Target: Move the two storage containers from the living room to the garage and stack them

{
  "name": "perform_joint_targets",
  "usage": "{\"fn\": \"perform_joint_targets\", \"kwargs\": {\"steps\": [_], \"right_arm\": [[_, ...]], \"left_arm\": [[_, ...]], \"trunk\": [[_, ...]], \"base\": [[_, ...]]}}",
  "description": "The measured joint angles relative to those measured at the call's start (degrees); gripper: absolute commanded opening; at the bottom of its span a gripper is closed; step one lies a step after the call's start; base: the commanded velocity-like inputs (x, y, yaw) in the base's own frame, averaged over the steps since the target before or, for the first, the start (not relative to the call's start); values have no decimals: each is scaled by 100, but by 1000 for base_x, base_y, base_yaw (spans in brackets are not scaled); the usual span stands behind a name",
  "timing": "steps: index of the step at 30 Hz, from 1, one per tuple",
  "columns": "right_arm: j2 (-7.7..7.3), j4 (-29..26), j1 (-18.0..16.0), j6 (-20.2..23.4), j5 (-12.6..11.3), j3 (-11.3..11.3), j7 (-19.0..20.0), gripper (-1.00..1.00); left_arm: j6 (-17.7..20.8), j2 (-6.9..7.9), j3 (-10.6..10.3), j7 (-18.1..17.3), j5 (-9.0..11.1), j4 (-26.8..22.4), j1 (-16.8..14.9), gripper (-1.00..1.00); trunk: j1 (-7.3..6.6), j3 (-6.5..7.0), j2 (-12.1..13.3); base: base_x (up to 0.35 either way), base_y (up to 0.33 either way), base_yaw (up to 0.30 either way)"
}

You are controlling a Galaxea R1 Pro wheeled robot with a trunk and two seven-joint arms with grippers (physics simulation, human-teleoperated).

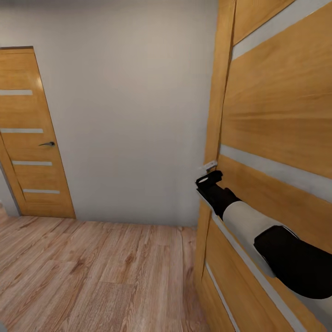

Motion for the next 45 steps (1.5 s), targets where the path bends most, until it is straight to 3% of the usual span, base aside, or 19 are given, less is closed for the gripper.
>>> {"fn": "perform_joint_targets", "kwargs": {"steps": [4,9,16,20,45], "right_arm": [[-105,0,-1,1,1,1,4,100],[-378,7,-1,32,42,-33,-19,100],[-567,8,-2,15,3,-11,-9,100],[-765,12,-2,18,19,-27,-20,100],[-1251,5,-2,-26,-4,-13,-8,100]], "left_arm": [[0,-1,0,-1,-3,1,0,100],[1,-2,-3,-1,-3,-3,1,100],[0,0,-6,-1,-3,3,0,100],[1,-1,-7,-1,-3,-2,1,100],[0,-1,-8,-1,-3,0,0,100]], "trunk": [[0,0,0],[0,0,0],[0,0,0],[0,0,0],[0,0,0]], "base": [[0,0,0],[0,0,0],[0,0,0],[0,0,0],[0,0,0]]}}
